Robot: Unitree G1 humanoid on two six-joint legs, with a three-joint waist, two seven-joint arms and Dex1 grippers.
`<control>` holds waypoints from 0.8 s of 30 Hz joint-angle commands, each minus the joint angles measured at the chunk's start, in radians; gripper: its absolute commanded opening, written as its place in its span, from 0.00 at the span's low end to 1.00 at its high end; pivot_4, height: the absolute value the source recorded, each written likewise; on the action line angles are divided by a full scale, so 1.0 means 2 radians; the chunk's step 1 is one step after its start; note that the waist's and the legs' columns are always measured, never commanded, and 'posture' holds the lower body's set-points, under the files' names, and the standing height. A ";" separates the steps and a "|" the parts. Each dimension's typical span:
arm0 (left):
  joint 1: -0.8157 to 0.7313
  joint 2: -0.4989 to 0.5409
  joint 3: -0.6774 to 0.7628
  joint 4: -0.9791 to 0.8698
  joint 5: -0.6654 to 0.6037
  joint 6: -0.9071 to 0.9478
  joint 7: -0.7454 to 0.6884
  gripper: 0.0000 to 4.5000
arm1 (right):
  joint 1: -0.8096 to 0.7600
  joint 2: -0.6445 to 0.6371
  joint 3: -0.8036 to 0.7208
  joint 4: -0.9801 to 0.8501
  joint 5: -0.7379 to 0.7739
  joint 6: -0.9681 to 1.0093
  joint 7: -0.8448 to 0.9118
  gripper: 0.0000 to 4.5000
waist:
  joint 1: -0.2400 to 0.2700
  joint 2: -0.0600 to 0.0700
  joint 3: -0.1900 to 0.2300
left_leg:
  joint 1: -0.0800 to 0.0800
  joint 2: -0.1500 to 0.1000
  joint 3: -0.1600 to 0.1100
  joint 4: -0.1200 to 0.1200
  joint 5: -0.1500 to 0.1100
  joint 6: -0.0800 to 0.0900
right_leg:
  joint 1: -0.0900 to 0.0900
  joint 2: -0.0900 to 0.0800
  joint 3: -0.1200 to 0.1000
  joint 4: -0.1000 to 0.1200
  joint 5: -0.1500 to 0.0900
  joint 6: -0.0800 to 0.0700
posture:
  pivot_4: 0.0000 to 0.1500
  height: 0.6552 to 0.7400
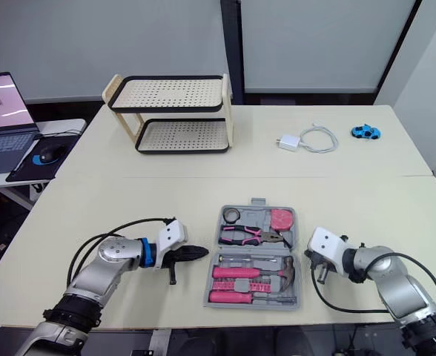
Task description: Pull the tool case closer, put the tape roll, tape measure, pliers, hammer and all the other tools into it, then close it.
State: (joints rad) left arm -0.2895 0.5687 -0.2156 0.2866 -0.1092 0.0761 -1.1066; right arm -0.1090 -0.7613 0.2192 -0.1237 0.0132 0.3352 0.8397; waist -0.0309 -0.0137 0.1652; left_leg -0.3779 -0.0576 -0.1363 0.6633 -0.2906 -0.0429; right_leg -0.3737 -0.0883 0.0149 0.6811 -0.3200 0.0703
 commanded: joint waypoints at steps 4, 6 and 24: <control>-0.009 -0.009 -0.008 0.000 0.009 -0.017 0.002 0.00 | -0.027 0.012 0.017 0.013 -0.011 -0.009 0.017 0.00 | 0.000 0.000 0.000 | 0.000 0.000 0.000 0.000 0.000 0.000 | 0.000 0.000 0.000 0.000 0.000 0.000 | 1.00 0.90; -0.008 -0.012 -0.011 0.003 0.014 -0.024 0.004 0.00 | -0.028 0.013 0.023 0.015 -0.014 -0.008 0.021 0.00 | 0.000 0.000 0.000 | 0.000 0.000 0.000 0.000 0.000 0.000 | 0.000 0.000 0.000 0.000 0.000 0.000 | 1.00 0.90; -0.020 -0.050 -0.023 0.031 0.038 -0.065 0.026 0.00 | -0.023 0.023 0.029 -0.001 -0.015 0.002 0.029 0.00 | 0.001 0.000 0.000 | 0.000 0.000 0.000 0.000 0.000 0.000 | 0.000 0.000 0.000 0.000 0.000 0.000 | 1.00 0.90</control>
State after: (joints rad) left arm -0.3348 0.4812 -0.2488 0.3844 -0.0285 -0.0514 -1.0507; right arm -0.1615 -0.7239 0.2707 -0.0862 -0.0181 0.3381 0.8880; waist -0.0297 -0.0138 0.1644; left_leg -0.3778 -0.0579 -0.1367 0.6640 -0.2901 -0.0438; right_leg -0.3733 -0.0887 0.0148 0.6814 -0.3198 0.0707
